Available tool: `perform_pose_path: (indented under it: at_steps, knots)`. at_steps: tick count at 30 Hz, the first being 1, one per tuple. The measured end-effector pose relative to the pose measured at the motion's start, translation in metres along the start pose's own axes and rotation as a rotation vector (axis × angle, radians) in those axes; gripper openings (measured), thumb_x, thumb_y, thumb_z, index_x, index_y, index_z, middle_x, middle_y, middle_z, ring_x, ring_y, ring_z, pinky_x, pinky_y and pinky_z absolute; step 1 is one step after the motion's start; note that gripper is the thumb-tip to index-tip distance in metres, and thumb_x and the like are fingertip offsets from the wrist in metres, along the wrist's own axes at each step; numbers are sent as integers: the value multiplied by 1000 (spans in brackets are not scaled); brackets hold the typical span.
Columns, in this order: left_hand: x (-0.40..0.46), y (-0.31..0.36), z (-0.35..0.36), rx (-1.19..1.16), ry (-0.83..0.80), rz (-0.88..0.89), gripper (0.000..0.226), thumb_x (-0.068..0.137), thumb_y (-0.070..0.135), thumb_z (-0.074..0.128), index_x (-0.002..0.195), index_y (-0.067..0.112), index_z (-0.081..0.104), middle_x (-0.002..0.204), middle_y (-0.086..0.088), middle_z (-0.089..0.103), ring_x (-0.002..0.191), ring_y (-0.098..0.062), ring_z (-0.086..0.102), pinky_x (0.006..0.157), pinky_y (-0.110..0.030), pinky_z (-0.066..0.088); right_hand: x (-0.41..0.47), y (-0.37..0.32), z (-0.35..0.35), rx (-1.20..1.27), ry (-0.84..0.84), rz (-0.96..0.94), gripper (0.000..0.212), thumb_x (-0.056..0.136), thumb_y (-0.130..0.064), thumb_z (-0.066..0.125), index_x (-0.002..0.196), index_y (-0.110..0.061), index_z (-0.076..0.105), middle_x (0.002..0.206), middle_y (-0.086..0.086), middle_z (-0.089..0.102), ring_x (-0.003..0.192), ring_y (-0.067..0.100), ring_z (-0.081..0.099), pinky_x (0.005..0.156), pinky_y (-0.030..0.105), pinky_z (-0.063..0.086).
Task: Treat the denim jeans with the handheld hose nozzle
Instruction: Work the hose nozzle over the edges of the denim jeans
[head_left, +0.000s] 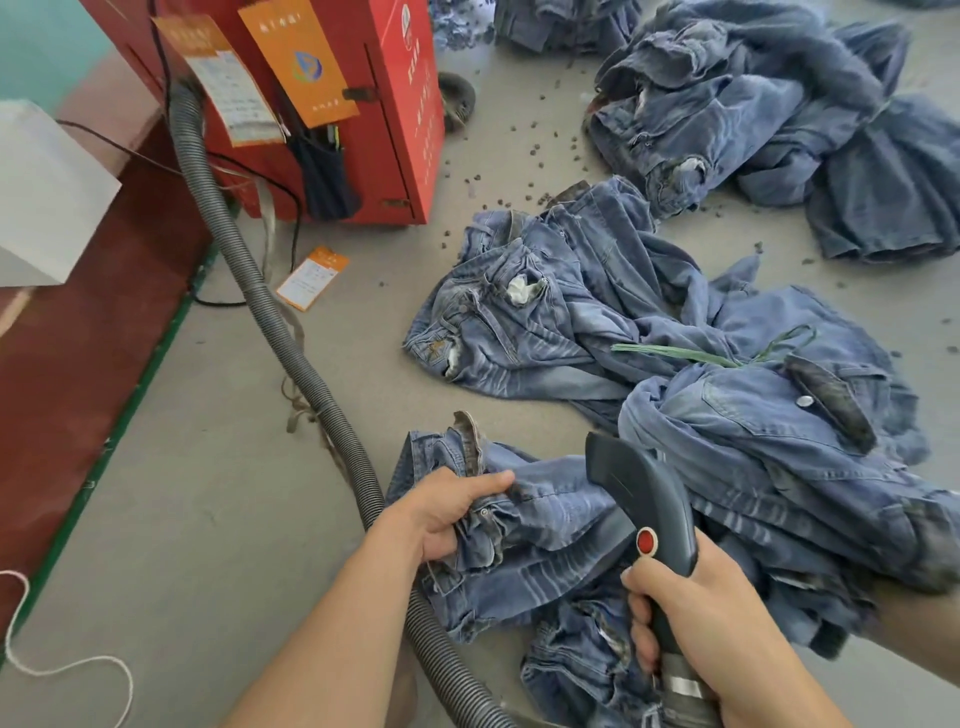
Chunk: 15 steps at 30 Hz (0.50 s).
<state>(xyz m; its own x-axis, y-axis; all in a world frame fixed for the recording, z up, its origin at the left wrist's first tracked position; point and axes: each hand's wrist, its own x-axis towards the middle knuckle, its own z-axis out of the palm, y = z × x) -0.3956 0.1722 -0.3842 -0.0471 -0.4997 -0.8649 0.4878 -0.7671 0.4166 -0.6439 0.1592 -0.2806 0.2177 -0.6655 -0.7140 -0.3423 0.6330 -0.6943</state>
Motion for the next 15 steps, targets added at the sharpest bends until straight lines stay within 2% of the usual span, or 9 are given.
perform_pose_path:
  at_steps: [2,6,8,12,15]
  knots:
    - [-3,1,6,-102,-9,19,30,96,15,71,117,-7,71,112,-28,74,99,-38,75,76,-47,64,-8,-1,-2,-24,1,-12,15,93,0,60,95,-6,47,57,19,54,42,29,48,47,38,45]
    - [-6,1,20,-204,-51,98,38,102,15,62,129,-12,61,122,-31,69,114,-43,69,95,-54,57,-27,3,1,-111,-31,26,16,88,-1,61,95,-5,47,57,18,56,42,29,51,49,37,42]
    - [-8,1,29,-194,-56,141,41,102,15,62,131,-15,58,122,-33,68,114,-45,68,97,-56,56,-35,6,8,-154,-44,53,19,83,-6,63,96,-6,49,59,18,58,45,30,54,49,36,43]
    - [-15,-2,42,-184,-148,182,40,104,16,58,128,-16,60,124,-36,66,111,-46,69,85,-52,61,-27,6,24,-260,-35,13,17,84,-10,62,96,-8,49,67,18,63,50,30,58,55,38,48]
    - [-19,-6,37,-207,-183,171,38,106,15,54,128,-15,61,125,-33,67,113,-44,69,83,-48,62,-3,-6,22,-76,101,-47,9,90,1,54,89,-5,47,61,19,51,42,25,47,46,35,43]
